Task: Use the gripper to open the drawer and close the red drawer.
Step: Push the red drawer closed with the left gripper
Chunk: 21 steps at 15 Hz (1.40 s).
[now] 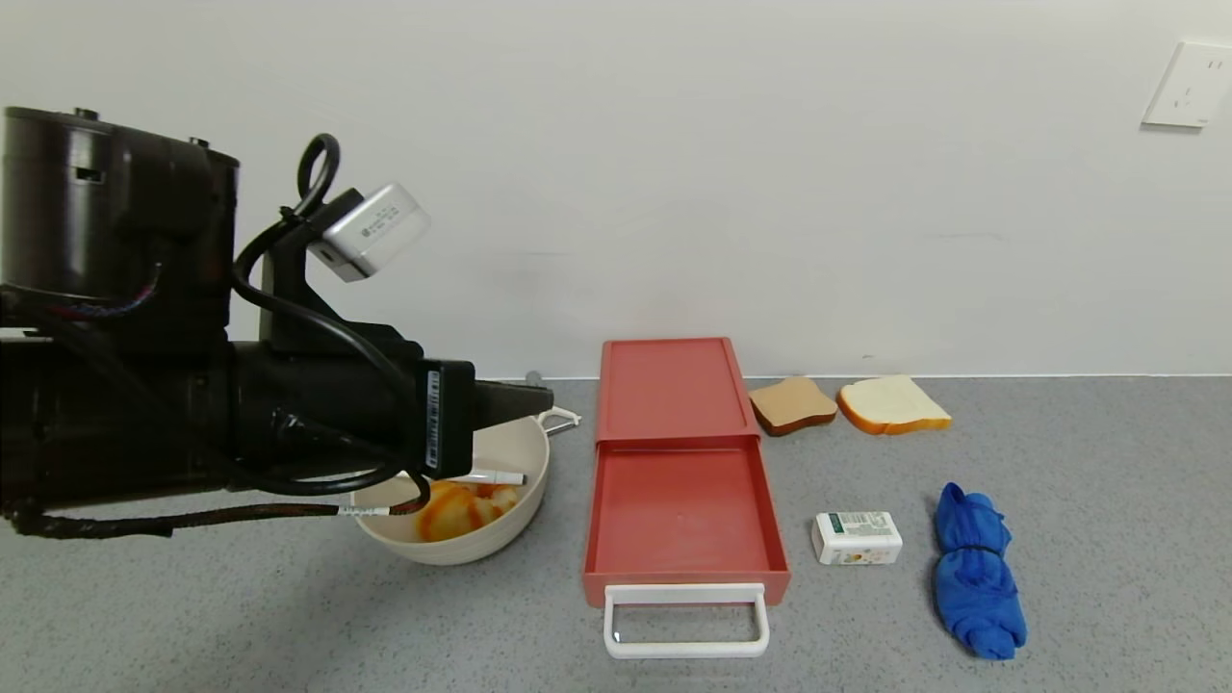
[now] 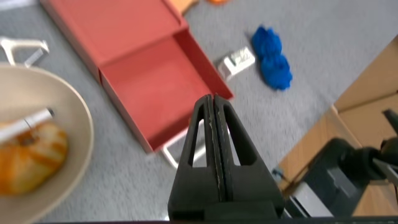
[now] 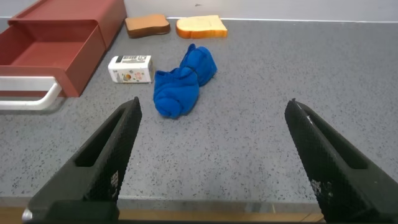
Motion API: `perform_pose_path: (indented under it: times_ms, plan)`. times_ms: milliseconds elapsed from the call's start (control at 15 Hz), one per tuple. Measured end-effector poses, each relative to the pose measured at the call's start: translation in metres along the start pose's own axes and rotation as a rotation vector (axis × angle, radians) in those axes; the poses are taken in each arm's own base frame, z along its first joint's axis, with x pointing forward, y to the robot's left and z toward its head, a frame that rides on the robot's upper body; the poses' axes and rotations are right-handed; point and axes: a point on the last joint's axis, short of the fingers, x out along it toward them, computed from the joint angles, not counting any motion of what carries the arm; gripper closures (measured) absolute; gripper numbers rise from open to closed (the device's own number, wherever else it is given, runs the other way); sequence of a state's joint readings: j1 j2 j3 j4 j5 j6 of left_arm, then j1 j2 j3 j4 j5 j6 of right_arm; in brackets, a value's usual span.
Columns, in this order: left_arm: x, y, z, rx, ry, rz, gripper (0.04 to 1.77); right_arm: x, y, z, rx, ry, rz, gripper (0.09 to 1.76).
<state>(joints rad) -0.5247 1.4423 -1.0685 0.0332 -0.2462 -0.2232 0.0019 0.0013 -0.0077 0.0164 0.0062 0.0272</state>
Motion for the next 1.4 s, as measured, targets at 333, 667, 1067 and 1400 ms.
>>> perform_pose_path:
  times_ms: [333,667,1067,1400]
  plan:
    - [-0.006,0.013,-0.009,0.062,-0.082,0.02,1.7,0.0,0.0,0.0,0.0,0.001,0.0,0.15]
    - [-0.008,0.014,-0.012,0.064,-0.076,0.024,1.7,0.0,0.0,0.0,0.0,0.0,0.0,0.15]
    - [-0.004,0.002,-0.013,-0.013,0.087,0.034,1.7,0.0,0.0,0.0,0.0,-0.001,0.0,0.15]
    - [0.018,-0.035,-0.002,-0.097,0.206,0.169,1.7,0.0,0.0,0.0,0.0,0.0,0.0,0.15]
